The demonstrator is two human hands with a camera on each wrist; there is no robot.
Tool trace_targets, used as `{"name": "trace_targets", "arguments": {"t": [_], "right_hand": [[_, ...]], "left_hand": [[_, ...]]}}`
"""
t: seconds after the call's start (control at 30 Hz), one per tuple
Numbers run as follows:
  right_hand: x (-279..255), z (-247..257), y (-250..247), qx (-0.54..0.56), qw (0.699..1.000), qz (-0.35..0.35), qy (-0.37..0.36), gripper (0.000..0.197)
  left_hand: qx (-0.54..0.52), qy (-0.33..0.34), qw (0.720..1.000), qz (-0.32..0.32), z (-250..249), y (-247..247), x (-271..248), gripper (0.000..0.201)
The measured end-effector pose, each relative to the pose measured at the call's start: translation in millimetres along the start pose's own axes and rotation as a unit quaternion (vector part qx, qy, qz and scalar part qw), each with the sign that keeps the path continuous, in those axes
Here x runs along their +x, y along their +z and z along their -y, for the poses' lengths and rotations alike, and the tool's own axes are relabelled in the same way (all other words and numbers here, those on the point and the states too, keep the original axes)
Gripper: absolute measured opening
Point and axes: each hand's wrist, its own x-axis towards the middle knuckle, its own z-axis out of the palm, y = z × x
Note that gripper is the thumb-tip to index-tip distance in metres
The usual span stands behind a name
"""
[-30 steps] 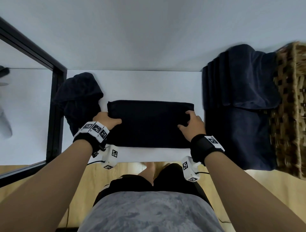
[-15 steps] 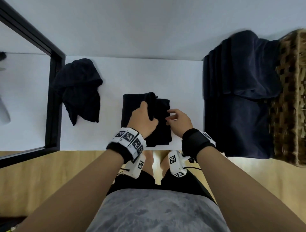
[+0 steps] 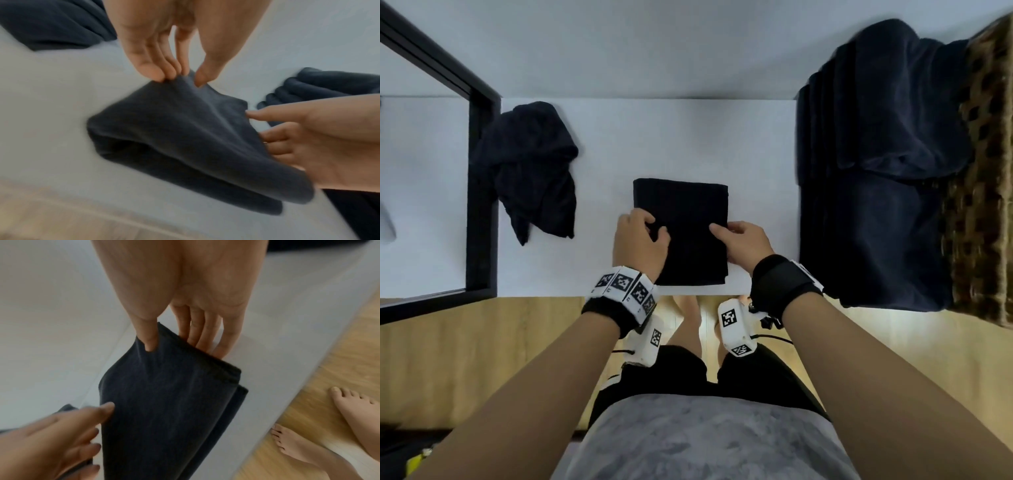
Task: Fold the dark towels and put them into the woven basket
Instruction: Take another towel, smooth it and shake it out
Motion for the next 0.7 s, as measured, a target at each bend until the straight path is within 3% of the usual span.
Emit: {"name": "trace_targets", "arguments": {"t": [0.07, 0.13, 0.3, 0.4, 0.5, 0.7], "right_hand": [[0, 3, 8, -0.024, 1.000, 0.014, -0.014, 0.042], [1, 5, 15, -0.045, 0.999, 0.021, -0.016, 0.046], [-10, 12, 16, -0.074, 0.996, 0.036, -0.022, 0.042], [-31, 26, -1, -0.087, 0.994, 0.025, -0.067, 0.034], [-63, 42, -44, -0.099, 0.988, -0.033, -0.111, 0.028], [-136, 46, -166, -0.086, 0.963, -0.188, -0.171, 0.045]], "left_hand": [[-0.006, -0.065, 0.998, -0.016, 18, -7, 5, 0.048], [-0.071, -0.140, 0.987, 0.030, 27, -8, 8, 0.066], [-0.222, -0.199, 0.946, 0.126, 25, -2, 9, 0.055], [-0.260, -0.173, 0.938, 0.149, 5, -7, 1, 0.054], [-0.291, -0.120, 0.935, 0.165, -33, -13, -11, 0.052], [-0.318, 0.016, 0.918, 0.234, -140, 11, -54, 0.043]]}}
